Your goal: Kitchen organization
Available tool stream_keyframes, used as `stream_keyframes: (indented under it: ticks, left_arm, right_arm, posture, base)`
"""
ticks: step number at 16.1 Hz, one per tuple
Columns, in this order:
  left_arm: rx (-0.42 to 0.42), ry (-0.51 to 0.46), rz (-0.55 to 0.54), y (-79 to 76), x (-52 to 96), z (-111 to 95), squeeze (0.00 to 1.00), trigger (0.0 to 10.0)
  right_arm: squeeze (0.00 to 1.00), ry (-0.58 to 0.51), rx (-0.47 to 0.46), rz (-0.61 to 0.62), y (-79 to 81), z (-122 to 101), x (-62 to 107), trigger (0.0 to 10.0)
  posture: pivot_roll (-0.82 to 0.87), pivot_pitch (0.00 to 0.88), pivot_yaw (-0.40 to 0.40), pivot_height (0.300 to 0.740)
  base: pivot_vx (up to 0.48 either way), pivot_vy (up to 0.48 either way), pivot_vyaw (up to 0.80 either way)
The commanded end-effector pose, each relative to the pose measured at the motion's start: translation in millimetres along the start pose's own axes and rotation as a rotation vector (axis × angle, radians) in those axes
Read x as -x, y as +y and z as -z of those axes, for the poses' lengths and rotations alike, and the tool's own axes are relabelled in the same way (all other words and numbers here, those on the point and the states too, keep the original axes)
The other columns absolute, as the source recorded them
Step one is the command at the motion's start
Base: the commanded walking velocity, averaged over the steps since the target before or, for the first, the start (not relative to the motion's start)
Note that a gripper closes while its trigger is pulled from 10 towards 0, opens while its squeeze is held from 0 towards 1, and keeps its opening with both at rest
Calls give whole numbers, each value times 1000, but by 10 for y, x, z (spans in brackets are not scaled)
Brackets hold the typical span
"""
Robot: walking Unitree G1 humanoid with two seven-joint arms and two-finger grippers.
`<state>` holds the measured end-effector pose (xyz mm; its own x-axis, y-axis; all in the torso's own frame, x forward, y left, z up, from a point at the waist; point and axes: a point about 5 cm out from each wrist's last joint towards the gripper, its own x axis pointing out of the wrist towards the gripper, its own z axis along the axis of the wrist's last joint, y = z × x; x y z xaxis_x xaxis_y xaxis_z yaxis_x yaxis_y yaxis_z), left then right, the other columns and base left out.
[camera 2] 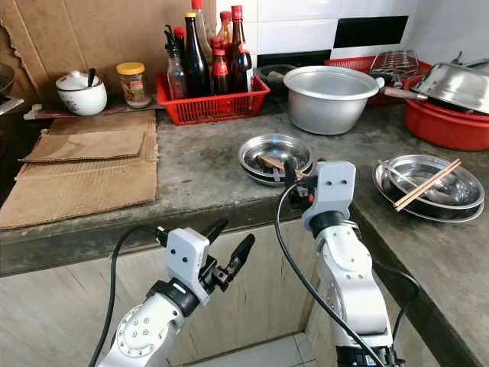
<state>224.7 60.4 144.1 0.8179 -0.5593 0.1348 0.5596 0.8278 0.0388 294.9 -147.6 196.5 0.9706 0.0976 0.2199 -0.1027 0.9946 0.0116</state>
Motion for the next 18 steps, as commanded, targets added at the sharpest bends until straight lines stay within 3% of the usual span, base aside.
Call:
stream_keyframes:
  ticks: [1,5,6,18]
  left_arm:
    - [-1,-31,14,-14,9,-55,0,10000]
    - [8,-44,29,-25,14,-64,0,10000]
    - [10,-46,31,-28,14,-66,0,10000]
    - [12,-95,64,-62,-7,-133,0,10000]
  right_arm:
    - [1000,-5,1,17,-32,7,1,10000]
    - [1000,12,-10,35,-21,64,15,10000]
    - [0,23,-13,40,-17,85,13,10000]
    - [0,59,-106,60,46,238,-78,10000]
  posture:
    - [13,16,-38,740]
    - [15,11,-38,740]
    - [16,11,-40,740]
    - [18,0,-38,740]
  base:
    - [0,0,0]
    - [0,0,0]
    - [0,0,0]
    - [0,0,0]
